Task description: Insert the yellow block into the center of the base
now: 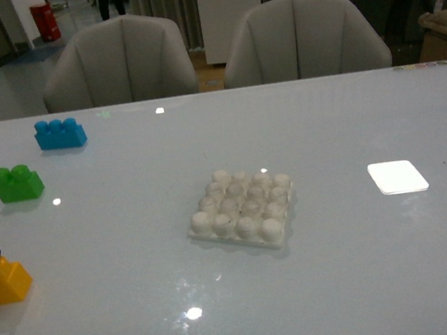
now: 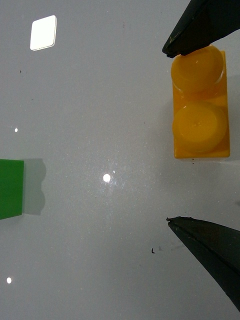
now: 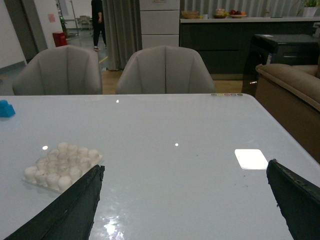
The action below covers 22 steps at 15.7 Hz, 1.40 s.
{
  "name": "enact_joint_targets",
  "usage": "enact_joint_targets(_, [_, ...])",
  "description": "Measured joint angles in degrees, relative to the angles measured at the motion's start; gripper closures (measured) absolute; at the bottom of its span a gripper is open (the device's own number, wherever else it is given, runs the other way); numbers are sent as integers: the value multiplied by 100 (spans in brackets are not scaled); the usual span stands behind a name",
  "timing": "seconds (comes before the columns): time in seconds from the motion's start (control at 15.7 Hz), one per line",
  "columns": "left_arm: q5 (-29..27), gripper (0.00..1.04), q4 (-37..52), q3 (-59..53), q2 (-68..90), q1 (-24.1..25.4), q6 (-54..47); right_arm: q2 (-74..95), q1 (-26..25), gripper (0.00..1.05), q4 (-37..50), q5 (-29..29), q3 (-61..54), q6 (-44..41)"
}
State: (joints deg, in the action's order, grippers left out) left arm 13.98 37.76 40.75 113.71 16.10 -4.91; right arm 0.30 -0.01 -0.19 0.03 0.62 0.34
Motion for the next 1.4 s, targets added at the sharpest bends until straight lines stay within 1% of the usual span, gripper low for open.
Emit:
enact_joint_targets(0.57, [63, 7, 258, 70, 225, -72, 170, 0, 0, 6, -2, 0, 0, 0])
enact_joint_targets(0.89, [85, 7, 184, 46, 179, -133, 238, 0, 0, 6, 0, 2, 0, 0])
enact_joint_targets(1.15, [-151, 7, 129, -68, -2, -238, 457, 0, 0, 6, 0, 2, 0, 0])
enact_joint_targets(1.4, [-535, 7, 15, -114, -55, -376, 647, 0, 0, 6, 0, 2, 0, 0])
